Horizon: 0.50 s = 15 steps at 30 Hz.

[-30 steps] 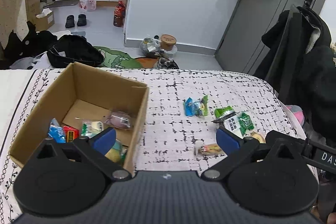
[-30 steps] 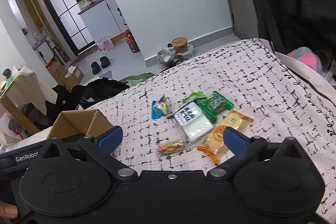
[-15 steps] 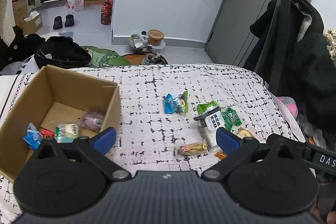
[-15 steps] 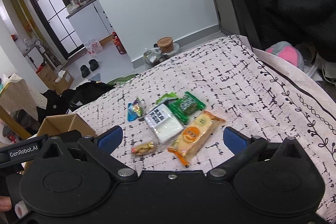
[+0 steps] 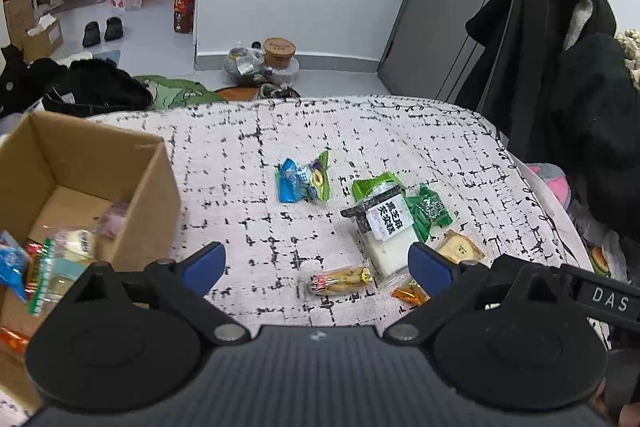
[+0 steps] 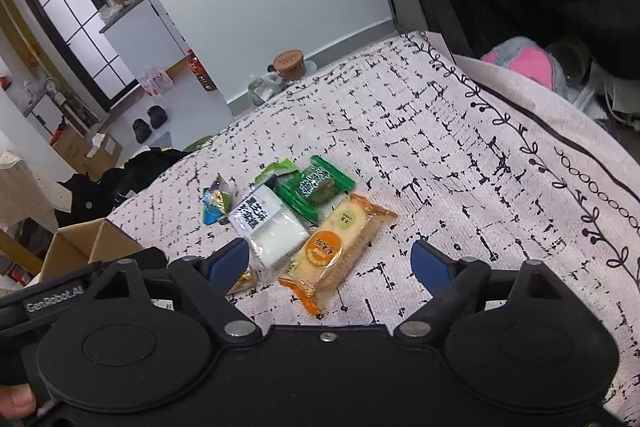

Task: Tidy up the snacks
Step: 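Move both tools back over the snacks toward the biscuit stick and cake pack, then grasp the biscuit stick with left tool while right tool grasps the yellow cake pack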

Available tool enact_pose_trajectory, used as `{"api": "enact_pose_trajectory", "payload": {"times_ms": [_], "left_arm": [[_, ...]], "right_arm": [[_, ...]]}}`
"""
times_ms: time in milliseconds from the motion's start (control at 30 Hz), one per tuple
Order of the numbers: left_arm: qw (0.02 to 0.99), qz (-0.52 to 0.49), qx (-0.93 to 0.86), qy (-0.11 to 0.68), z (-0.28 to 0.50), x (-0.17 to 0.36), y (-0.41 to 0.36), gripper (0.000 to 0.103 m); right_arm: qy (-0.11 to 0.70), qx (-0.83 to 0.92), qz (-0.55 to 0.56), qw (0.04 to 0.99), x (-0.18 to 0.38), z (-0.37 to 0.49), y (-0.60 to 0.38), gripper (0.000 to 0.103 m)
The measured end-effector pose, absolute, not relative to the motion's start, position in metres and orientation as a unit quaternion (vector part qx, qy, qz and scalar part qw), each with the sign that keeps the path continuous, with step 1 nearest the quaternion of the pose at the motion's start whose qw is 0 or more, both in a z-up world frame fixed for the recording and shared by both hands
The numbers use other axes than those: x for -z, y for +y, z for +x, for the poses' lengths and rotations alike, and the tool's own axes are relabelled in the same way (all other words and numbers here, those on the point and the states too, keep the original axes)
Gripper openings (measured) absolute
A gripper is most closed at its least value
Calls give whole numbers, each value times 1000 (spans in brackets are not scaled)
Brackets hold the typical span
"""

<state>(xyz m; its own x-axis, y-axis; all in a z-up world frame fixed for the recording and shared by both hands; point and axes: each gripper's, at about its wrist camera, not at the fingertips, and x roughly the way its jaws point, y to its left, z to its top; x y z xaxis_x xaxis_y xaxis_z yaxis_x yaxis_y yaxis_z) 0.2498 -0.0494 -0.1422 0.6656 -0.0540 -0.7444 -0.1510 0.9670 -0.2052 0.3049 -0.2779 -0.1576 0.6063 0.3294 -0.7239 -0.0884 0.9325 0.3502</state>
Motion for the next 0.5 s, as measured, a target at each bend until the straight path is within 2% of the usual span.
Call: {"api": "enact_pose_trajectory", "payload": {"times_ms": [333,500], "left_arm": [[892,-133,-37,431,273,183,-62,97],[887,-129,-37,441,280,201,-71,97]], "right_arm": [[453,-88,130,878,180,325,-273,79],[462,-73,132,874,186,333,-273,78]]}}
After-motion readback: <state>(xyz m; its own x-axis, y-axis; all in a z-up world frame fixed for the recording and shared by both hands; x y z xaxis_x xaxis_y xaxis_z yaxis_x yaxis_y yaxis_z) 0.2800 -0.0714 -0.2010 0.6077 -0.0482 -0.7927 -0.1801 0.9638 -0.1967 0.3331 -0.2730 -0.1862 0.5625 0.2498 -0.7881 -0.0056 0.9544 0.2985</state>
